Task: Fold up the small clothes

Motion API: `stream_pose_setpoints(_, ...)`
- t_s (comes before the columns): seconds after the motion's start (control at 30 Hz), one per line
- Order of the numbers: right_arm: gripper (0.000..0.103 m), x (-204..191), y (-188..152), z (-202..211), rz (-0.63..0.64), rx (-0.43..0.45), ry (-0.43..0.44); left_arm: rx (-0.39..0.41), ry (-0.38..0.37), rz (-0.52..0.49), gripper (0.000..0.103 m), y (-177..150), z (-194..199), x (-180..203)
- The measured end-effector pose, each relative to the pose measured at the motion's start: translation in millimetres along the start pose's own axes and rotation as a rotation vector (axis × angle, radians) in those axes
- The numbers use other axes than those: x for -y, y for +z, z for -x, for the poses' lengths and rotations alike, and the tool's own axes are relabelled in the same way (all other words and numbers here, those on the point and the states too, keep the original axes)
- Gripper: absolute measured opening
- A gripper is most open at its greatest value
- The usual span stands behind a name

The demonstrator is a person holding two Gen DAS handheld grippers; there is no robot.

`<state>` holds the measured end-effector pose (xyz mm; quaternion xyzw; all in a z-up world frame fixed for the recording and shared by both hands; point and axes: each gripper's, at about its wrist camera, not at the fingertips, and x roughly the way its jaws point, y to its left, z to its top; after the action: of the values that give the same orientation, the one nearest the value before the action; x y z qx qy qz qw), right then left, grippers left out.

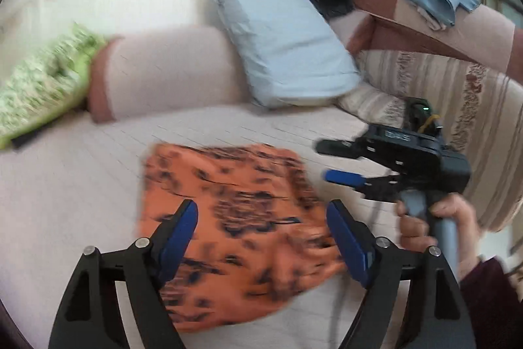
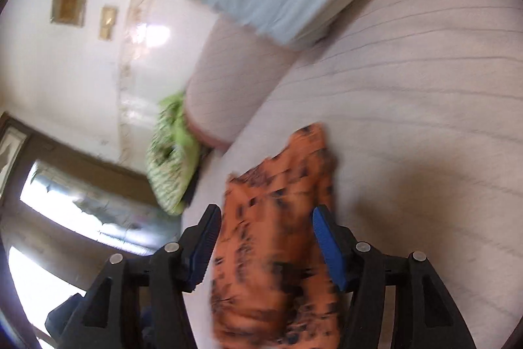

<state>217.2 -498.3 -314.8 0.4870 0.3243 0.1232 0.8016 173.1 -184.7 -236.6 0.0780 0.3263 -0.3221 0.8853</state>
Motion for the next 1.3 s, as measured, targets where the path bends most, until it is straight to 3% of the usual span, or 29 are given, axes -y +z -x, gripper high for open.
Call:
stream_pose_setpoints(0.13,0.065,-12,-10,-15,0.044,-0.049,-0.08,-0.064,0.112,0.036,0.082,-12,-13,-34)
stream_pose_setpoints(0.27,0.065,-8,-15,-21,0.023,-0.06,-0.106,-0.135,0.185,0.054,0.082,-34,-38,-53)
stream_pose_setpoints(0.53,0.065,-20,-24,-56,0.149,-0.065,-0.311,-0.197,0.15,0.068,0.082,-56,-71,-47)
stream_pose_setpoints(0.63,0.064,-33,-30,-71,0.271,-0.047,-0.415,-0.194,0.144,0.063,0.082,-55,-72,-49)
stream_pose_setpoints(0.67,0.063,-39,-32,-74,0.318,-0.038,-0.443,-0.194,0.142,0.065,0.082,-54,-71,-49)
stream_pose_setpoints(0.73,0.042,-49,-37,-80,0.393,-0.035,-0.489,-0.2,0.141,0.068,0.082,-53,-73,-51)
stream_pose_setpoints(0.8,0.038,-57,-41,-86,0.458,-0.042,-0.534,-0.202,0.139,0.077,0.082,-52,-72,-53)
stream_pose_setpoints(0.93,0.03,-67,-44,-87,0.51,-0.022,-0.544,-0.199,0.144,0.09,0.082,-49,-72,-54)
stream_pose_setpoints(1.13,0.017,-92,-38,-70,0.601,0.112,-0.48,-0.192,0.157,0.099,0.082,-49,-73,-51)
stream_pose_setpoints(1.3,0.017,-78,-16,-75,0.576,0.146,-0.484,-0.204,0.172,0.094,0.082,-50,-80,-47)
